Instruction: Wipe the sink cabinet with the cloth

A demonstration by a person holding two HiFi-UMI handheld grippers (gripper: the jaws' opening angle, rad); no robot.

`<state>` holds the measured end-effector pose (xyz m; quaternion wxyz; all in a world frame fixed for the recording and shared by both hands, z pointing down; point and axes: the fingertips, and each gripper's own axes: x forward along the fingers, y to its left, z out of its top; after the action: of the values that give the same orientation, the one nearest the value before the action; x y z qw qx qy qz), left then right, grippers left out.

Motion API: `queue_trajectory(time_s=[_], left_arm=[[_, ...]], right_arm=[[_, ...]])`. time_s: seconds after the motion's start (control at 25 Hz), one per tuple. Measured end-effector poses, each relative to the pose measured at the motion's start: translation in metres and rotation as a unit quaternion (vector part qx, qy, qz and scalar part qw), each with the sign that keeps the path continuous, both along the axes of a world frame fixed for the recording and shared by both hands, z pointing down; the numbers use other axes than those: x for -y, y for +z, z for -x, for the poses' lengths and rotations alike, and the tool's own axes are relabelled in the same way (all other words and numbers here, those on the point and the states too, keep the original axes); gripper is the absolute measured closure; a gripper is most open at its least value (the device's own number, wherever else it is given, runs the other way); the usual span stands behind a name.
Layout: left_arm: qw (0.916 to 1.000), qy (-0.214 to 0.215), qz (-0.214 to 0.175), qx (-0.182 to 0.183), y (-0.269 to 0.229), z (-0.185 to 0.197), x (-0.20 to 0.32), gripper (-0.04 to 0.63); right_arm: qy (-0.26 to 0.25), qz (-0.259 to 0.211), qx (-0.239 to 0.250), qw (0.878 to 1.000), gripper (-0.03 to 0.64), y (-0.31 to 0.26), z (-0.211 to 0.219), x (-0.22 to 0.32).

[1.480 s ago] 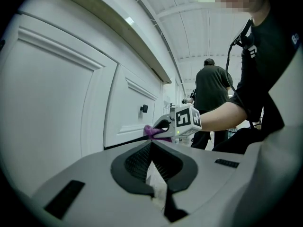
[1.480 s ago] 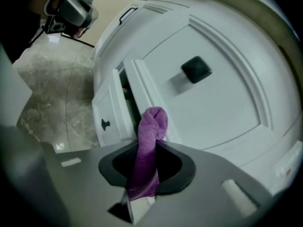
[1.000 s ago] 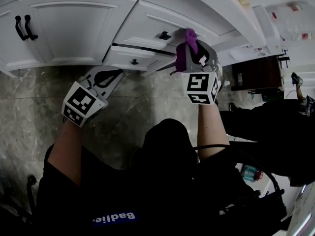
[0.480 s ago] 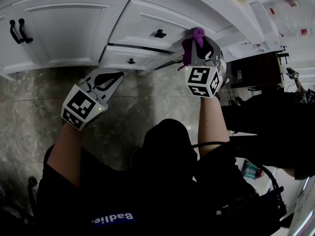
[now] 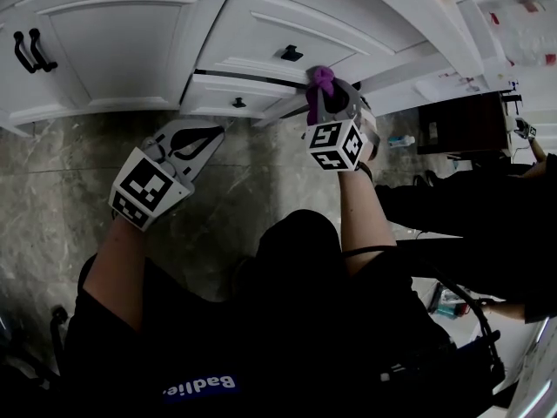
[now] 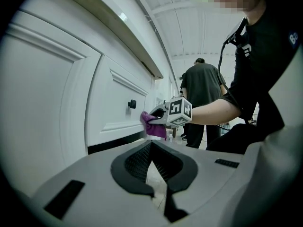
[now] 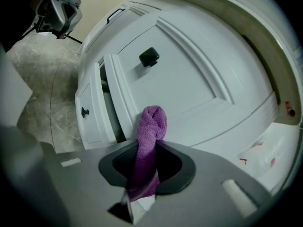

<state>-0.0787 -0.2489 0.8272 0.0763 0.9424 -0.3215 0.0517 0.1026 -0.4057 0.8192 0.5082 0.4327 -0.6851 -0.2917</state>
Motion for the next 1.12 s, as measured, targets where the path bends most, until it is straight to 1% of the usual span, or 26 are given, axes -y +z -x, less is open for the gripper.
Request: queue_trajectory(time_s=[0.16,0.28,0.4,0.52,0.6,0.68,0.76,0.84,0.92,1.0,1.12], left_arm=[[1.0000,0.000,0.000,-0.003,-0.002,-0.001,-0.001,0.606],[1.0000,-0.001,-0.003,-0.009,-0.008,-0.001,-0.004,0.606],[0.9999,-0.002,-0.004,-0.015,-0.016,-0.001,-0.009,0.606],[0.9999,-0.008,-0.008,-0.007,-0.030,-0.002,-0.016,0.606],[0.9998,-0.012,-0.016,0.000,-0.051,-0.005,-0.025,0.606],[0.9997,-0.018,-0.018,-0.001,-0.062,-0.013,-0.041,0.606],[0.9996,-0.027,0.001,-0.013,-0.054,-0.022,-0.054,0.606],[0.9984,-0.038,0.040,-0.013,-0.042,-0.025,-0.068,0.606],[0.9957,-0.053,0.076,-0.006,-0.051,-0.025,-0.086,0.606],[0.9933,-0.061,0.099,-0.002,-0.083,-0.022,-0.101,0.606],[0.9881,-0.071,0.135,-0.022,-0.149,-0.009,-0.120,0.606]], right_arm=[[-0.001,0.027,-0.006,1.000,0.541,0.029,-0.002,0.001],[-0.001,0.032,-0.003,0.999,0.541,0.037,-0.003,0.001],[-0.003,0.035,0.001,0.999,0.541,0.038,-0.003,0.000],[0.000,0.048,0.009,0.999,0.541,0.035,-0.003,-0.005],[-0.001,0.065,0.020,0.998,0.541,0.026,0.000,-0.017],[-0.012,0.094,0.030,0.995,0.541,0.014,0.007,-0.043],[-0.025,0.135,0.038,0.990,0.541,-0.001,0.014,-0.076],[-0.040,0.181,0.038,0.982,0.541,-0.018,0.018,-0.114],[-0.056,0.218,0.028,0.974,0.541,-0.044,0.020,-0.151],[-0.064,0.241,0.030,0.968,0.541,-0.079,0.022,-0.179],[-0.061,0.260,0.049,0.962,0.541,-0.140,0.032,-0.210]])
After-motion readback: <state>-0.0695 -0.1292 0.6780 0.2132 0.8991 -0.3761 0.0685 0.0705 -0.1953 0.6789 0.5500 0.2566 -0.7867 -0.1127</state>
